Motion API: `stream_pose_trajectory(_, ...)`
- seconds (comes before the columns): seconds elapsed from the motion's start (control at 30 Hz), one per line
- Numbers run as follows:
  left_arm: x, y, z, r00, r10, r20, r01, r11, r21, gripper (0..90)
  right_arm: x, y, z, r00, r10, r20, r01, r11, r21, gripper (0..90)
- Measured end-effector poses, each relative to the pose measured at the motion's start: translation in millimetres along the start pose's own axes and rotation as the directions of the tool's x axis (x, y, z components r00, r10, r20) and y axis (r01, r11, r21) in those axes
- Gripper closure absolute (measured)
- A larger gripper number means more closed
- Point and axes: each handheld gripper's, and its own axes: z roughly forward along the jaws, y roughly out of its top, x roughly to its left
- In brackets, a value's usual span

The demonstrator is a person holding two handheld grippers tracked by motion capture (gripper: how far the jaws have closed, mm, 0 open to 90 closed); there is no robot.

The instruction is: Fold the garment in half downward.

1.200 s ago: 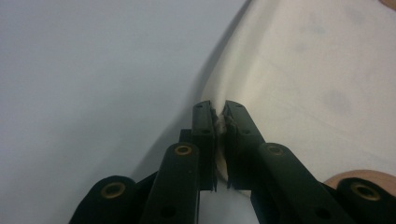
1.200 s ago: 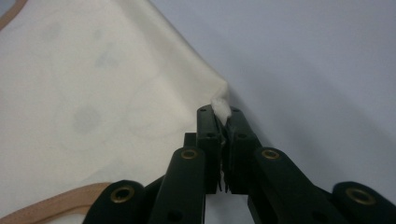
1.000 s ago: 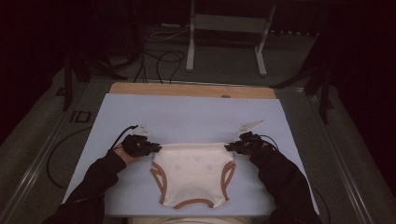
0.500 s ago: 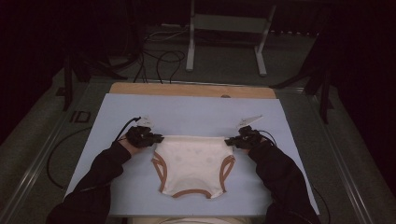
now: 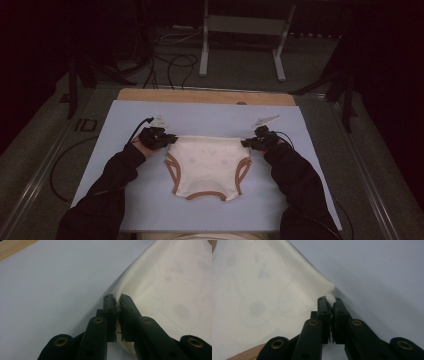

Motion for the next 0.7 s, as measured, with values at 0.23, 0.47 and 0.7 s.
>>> stream_pose_trajectory(0.23,4.5,6.6,9.3,0.9995,-0.027,-0.019,0.027,0.9996,0.003,84.1,-7.3,5.6,0.8,0.9994,0.021,0.029,-0.02,1.0,-0.017,86.5)
stream_pose_trajectory(0.47,5.7,6.3,20.1,0.9982,-0.051,-0.033,0.051,0.9986,0.009,84.0,-13.1,1.0,8.5,0.9976,0.046,0.051,-0.046,0.999,-0.015,86.1)
stream_pose_trajectory(0.7,9.1,5.4,33.5,0.996,-0.067,-0.059,0.071,0.9958,0.059,83.5,-19.5,-2.2,15.9,0.9959,0.071,0.057,-0.071,0.997,-0.009,86.1)
